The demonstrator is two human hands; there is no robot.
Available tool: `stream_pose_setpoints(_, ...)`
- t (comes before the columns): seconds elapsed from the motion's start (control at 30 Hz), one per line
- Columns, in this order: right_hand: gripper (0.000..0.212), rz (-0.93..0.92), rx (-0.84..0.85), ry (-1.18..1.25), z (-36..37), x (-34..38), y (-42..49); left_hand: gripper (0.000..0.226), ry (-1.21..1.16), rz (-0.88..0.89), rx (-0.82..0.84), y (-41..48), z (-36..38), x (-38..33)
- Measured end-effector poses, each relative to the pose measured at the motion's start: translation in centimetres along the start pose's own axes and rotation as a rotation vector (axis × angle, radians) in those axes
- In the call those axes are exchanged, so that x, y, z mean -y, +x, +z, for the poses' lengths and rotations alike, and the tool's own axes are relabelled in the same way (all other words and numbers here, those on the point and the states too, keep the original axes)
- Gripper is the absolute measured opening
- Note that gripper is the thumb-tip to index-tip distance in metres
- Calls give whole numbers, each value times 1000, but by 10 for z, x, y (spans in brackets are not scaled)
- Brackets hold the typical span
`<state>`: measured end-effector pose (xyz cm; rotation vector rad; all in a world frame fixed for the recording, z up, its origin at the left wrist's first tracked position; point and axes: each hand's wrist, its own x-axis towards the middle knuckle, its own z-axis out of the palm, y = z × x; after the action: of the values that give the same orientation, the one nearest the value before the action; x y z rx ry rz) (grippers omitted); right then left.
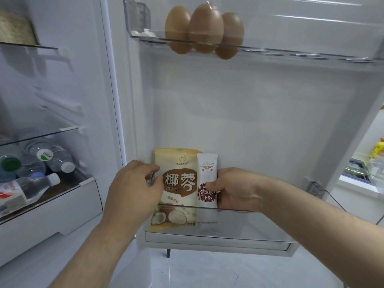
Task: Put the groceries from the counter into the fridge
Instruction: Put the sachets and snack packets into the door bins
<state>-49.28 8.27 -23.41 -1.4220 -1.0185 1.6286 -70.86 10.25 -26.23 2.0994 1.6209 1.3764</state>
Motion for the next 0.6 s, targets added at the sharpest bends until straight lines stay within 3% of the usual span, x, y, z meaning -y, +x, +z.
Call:
stream_pose_setpoints(0.27, 28, 26, -42, -285, 4, 2, -3, 28, -22, 8, 0, 0, 1, 2)
stream_pose_setpoints(0.6, 21, -9, -11, -382, 2, 4, -11, 24, 13, 126, 122, 0, -6, 1)
